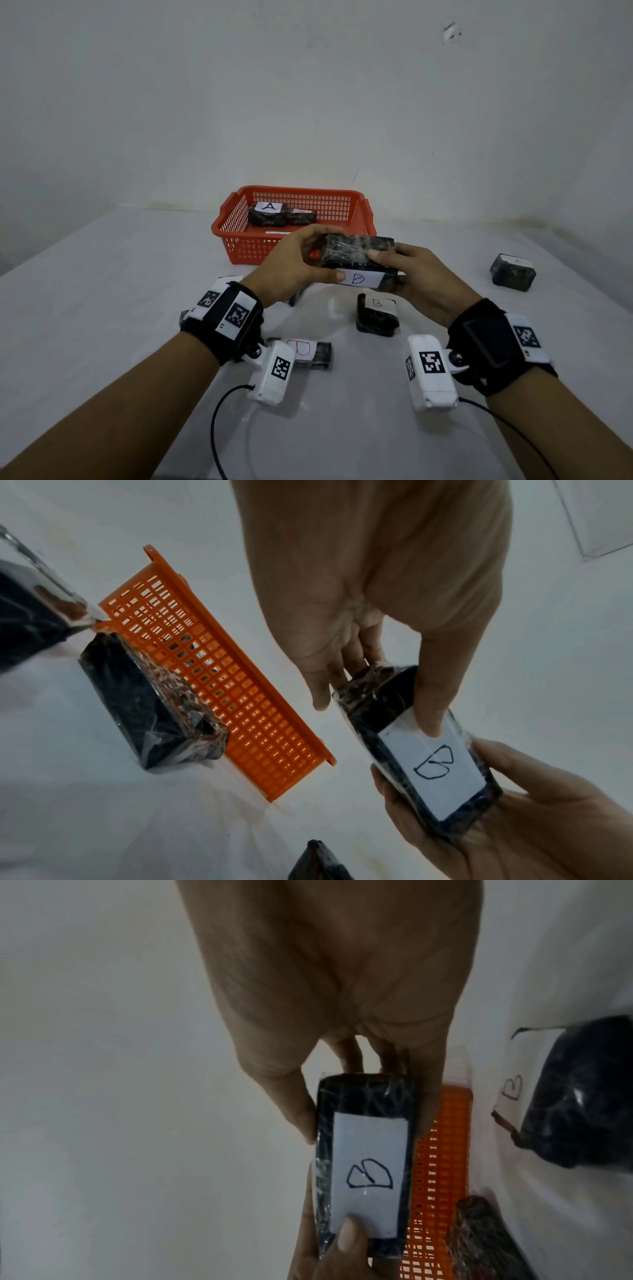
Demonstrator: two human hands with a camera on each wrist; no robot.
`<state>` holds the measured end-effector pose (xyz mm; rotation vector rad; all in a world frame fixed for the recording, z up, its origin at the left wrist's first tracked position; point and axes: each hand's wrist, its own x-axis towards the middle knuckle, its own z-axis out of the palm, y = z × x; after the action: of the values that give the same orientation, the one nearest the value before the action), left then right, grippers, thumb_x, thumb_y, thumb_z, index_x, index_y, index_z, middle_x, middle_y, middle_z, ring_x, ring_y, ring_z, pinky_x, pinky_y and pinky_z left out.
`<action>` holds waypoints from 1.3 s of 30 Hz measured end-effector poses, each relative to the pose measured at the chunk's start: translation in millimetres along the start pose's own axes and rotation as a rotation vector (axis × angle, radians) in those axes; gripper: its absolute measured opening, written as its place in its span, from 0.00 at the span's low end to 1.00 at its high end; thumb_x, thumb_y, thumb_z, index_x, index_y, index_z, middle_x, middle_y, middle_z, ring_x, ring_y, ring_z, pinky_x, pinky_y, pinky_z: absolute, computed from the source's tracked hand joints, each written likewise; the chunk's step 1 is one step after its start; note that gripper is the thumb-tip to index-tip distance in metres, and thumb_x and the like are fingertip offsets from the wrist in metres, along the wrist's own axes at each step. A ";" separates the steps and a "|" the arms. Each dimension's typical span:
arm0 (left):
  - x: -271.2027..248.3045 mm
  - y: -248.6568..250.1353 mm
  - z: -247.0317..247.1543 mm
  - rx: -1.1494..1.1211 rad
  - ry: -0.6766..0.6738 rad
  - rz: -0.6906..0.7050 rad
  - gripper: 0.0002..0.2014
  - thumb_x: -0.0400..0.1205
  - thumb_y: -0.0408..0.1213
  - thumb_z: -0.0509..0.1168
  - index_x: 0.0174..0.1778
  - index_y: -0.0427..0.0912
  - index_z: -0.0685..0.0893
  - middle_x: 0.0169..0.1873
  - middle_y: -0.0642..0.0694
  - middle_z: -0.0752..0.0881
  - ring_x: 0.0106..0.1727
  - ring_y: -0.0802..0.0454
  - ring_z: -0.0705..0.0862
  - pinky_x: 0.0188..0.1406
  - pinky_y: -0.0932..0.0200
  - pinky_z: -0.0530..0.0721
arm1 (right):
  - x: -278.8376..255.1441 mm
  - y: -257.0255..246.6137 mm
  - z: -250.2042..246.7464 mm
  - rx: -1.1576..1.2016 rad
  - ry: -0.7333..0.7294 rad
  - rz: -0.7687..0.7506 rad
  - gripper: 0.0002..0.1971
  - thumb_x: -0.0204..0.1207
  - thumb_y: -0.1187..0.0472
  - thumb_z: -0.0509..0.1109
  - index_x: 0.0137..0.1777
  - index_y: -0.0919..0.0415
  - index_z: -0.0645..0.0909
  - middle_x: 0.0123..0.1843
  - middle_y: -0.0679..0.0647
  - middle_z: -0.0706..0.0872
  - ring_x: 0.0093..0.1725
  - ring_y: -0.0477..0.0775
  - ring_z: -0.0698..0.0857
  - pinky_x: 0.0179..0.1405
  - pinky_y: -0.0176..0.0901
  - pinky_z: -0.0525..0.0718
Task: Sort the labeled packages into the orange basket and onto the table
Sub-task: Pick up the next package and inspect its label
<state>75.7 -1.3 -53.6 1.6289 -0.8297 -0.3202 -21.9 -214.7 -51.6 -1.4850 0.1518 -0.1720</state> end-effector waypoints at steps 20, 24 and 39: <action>0.4 -7.4 3.6 -0.031 0.107 -0.063 0.14 0.86 0.41 0.72 0.63 0.38 0.90 0.56 0.37 0.93 0.60 0.33 0.91 0.66 0.25 0.84 | -2.0 5.6 11.0 -0.110 0.033 -0.085 0.20 0.73 0.63 0.84 0.65 0.62 0.87 0.56 0.58 0.95 0.52 0.56 0.96 0.46 0.40 0.92; -2.5 -7.6 4.5 -0.068 0.078 -0.087 0.17 0.83 0.47 0.74 0.65 0.42 0.89 0.59 0.40 0.93 0.63 0.34 0.90 0.69 0.26 0.83 | -1.1 7.1 10.2 -0.128 0.052 -0.114 0.21 0.71 0.64 0.85 0.64 0.61 0.88 0.57 0.58 0.95 0.56 0.58 0.95 0.57 0.49 0.93; -5.7 -4.7 2.5 0.032 0.039 -0.073 0.17 0.80 0.44 0.79 0.62 0.42 0.91 0.55 0.42 0.94 0.58 0.40 0.93 0.69 0.35 0.86 | -0.7 7.5 -2.0 -0.089 0.001 -0.115 0.28 0.68 0.56 0.84 0.68 0.65 0.86 0.61 0.60 0.94 0.61 0.60 0.94 0.67 0.55 0.89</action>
<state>71.7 0.8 -59.9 1.6928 -0.7511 -0.3270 -22.8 -216.0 -59.2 -1.5834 0.0755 -0.2611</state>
